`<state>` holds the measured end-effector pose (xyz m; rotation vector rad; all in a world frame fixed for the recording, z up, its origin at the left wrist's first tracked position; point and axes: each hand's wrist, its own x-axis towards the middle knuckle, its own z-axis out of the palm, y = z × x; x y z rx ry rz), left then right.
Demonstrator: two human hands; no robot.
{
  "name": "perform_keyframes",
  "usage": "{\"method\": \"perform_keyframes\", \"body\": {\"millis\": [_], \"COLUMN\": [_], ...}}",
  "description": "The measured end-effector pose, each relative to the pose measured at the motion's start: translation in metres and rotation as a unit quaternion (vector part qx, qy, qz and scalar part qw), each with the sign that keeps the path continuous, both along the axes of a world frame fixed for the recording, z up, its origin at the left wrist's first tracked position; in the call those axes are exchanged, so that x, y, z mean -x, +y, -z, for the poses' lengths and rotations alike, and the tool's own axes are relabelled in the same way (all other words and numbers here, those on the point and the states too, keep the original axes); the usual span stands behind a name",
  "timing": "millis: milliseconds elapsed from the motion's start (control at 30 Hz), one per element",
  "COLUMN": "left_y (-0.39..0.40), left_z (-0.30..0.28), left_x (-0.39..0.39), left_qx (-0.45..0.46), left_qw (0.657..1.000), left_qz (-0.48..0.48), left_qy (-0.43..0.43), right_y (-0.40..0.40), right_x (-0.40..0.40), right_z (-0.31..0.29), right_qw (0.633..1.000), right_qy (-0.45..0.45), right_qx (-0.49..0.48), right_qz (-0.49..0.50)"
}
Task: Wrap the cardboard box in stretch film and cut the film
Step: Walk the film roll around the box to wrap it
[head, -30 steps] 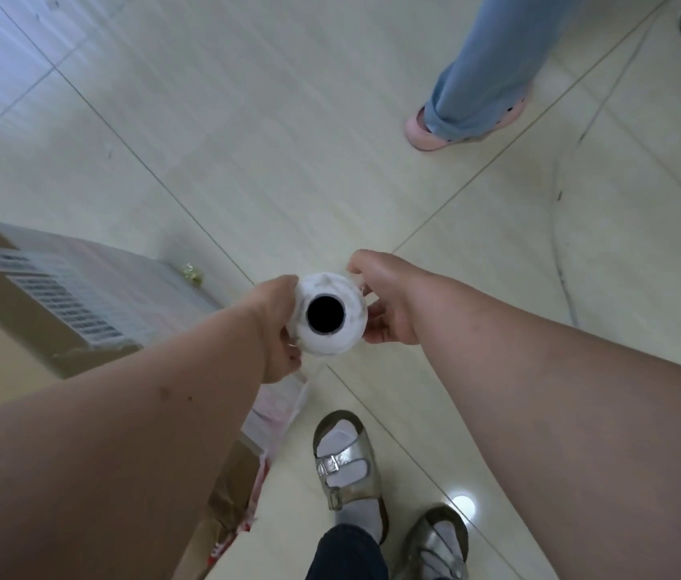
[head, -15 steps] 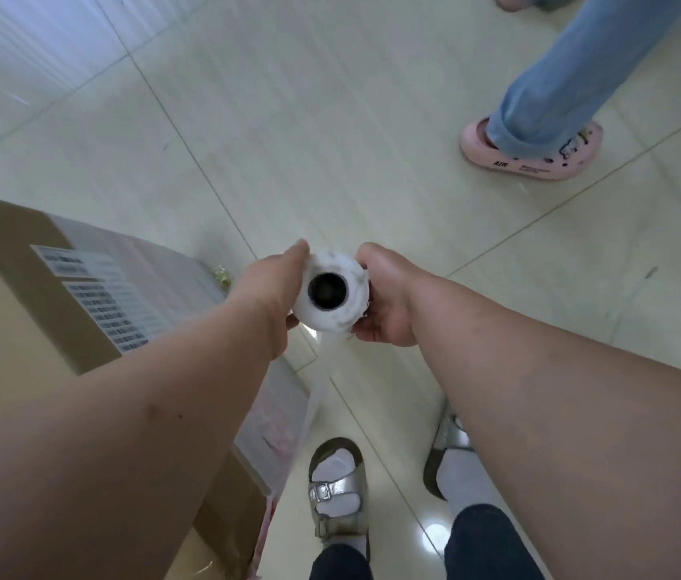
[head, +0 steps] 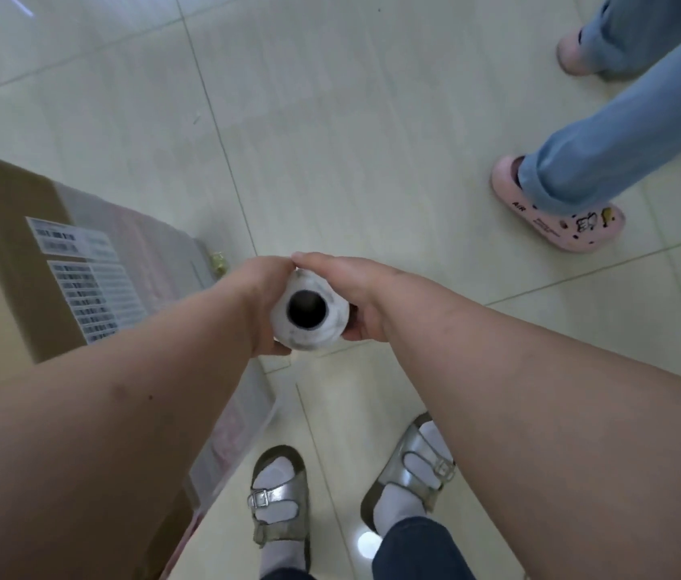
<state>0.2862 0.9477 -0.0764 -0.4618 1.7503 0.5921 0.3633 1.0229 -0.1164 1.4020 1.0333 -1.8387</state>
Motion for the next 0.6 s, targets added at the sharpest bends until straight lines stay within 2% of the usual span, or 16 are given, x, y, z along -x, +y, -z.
{"method": "perform_keyframes", "body": {"millis": [133,267,333,500,600], "left_y": [0.006,-0.001,-0.004,0.004,0.015], "left_z": [-0.007,0.024,0.035,0.046,0.043], "left_x": [0.025,0.054,0.062,0.07,0.077], "left_qx": [-0.014,-0.033,-0.021,0.011,0.008], "left_qw": [0.995,0.982,0.982,0.984,0.984], "left_qz": [-0.066,-0.134,-0.158,-0.163,-0.161], "left_qy": [0.074,0.132,0.098,-0.069,-0.075], "right_y": [0.01,0.023,0.032,0.047,0.048], "right_x": [0.021,0.037,0.046,0.074,0.089], "right_z": [-0.004,0.004,0.005,0.004,0.001], "right_qw": [0.999,0.999,0.998,0.996,0.991], "right_qy": [0.006,-0.021,-0.034,-0.034,-0.028], "right_qx": [0.017,-0.026,-0.051,-0.055,-0.046], "right_qz": [-0.034,-0.025,-0.027,-0.055,-0.123]}}
